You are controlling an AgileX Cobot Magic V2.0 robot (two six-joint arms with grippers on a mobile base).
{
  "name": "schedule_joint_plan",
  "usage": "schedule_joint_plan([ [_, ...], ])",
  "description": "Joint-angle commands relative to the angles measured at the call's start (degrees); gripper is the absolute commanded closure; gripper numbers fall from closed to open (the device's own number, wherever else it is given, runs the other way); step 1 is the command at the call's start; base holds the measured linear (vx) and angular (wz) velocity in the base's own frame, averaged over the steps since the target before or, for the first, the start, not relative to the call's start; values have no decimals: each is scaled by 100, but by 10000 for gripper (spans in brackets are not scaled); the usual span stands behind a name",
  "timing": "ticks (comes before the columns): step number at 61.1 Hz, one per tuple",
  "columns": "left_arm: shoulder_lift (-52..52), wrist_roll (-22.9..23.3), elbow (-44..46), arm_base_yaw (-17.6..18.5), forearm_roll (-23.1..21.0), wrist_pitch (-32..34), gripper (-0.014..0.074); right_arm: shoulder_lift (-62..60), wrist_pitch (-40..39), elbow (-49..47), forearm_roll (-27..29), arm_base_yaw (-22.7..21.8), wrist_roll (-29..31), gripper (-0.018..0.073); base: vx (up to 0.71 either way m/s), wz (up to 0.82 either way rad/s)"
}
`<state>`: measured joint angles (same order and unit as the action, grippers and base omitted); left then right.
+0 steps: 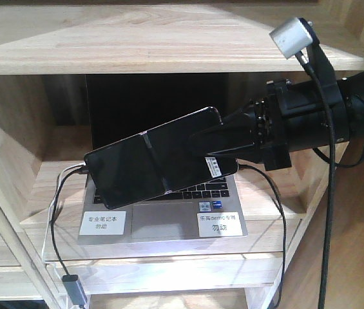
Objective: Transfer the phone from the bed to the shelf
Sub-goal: 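Raise the held phone toward the upper shelf above the laptop, then lower the phone onto the upper shelf with the right gripper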
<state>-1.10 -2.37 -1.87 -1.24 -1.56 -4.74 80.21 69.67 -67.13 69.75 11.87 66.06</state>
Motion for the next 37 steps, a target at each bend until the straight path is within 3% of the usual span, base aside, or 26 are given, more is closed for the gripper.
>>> schedule_joint_plan([
  [1, 13, 50, 143, 2, -56, 408, 595, -208, 343, -137, 569, -8, 55, 561, 0, 0],
  [37, 13, 50, 143, 2, -56, 408, 595, -309, 342, -483, 1028, -8, 56, 561, 0, 0],
])
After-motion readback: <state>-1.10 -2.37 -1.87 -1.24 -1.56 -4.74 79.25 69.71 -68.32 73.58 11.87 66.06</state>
